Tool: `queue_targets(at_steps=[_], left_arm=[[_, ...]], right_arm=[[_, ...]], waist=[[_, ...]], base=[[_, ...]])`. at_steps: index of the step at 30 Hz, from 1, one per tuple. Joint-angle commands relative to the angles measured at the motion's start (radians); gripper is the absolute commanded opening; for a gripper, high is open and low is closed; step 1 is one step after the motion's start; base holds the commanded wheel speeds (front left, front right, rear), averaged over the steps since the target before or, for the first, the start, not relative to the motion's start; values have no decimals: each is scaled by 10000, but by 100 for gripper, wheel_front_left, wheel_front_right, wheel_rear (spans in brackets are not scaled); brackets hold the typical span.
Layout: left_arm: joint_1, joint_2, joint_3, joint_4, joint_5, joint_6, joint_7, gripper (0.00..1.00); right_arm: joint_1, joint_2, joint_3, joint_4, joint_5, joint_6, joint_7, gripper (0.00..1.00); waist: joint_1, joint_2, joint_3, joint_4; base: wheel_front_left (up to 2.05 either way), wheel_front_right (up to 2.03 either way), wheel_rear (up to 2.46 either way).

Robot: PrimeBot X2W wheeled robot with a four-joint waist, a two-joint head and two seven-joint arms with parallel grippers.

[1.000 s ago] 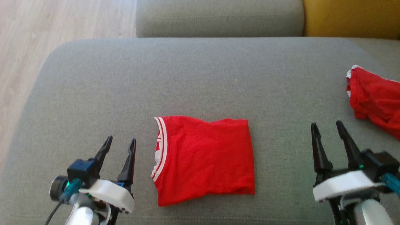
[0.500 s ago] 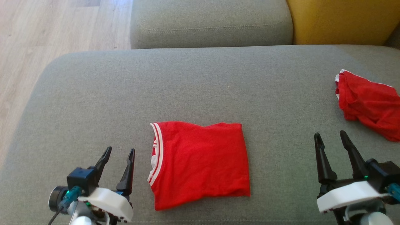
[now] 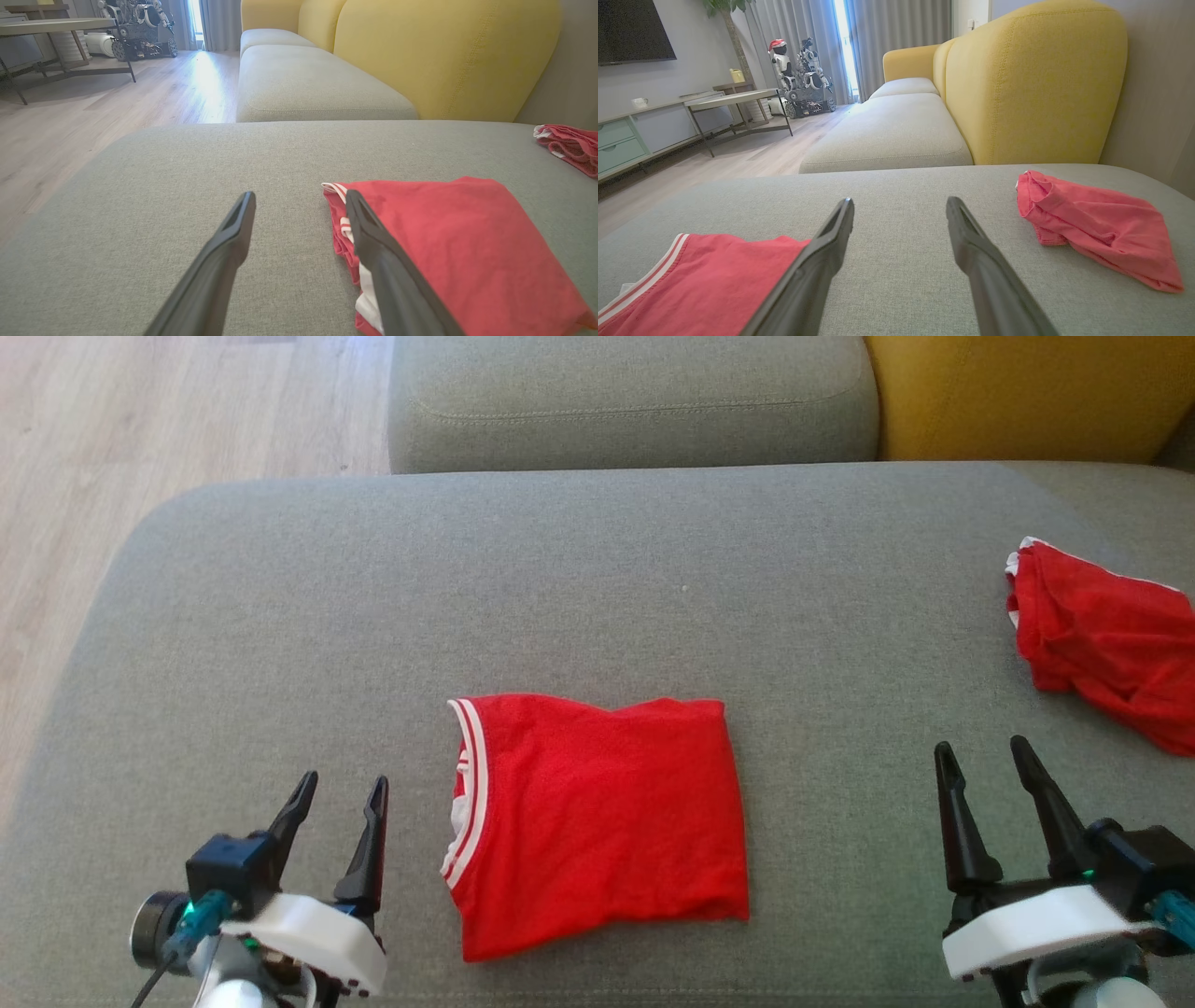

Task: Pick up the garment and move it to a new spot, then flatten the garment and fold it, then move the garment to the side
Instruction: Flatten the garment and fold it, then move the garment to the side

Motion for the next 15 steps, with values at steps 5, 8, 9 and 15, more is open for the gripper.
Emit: queue_targets(at_steps=[5, 8, 9, 15], left_arm=[[-611, 230, 347, -374, -71, 124, -164, 100], [-597, 243, 330, -382, -70, 166, -186, 100], [-593, 247, 329, -388, -76, 179, -191, 100], [-624, 279, 303, -442, -101, 234, -207, 100]], right_arm=[[-354, -115, 228, -327, -55, 37, 28, 100], [-353, -118, 233, -312, -54, 37, 39, 100], [-352, -117, 232, -310, -53, 37, 41, 100], [-351, -113, 231, -311, -55, 37, 57, 100]], waist=[[0, 0, 7, 5], [0, 0, 2, -5], [0, 0, 5, -9], [0, 0, 80, -1]], base=[[0, 0, 0], [0, 0, 0], [0, 0, 0], [0, 0, 0]])
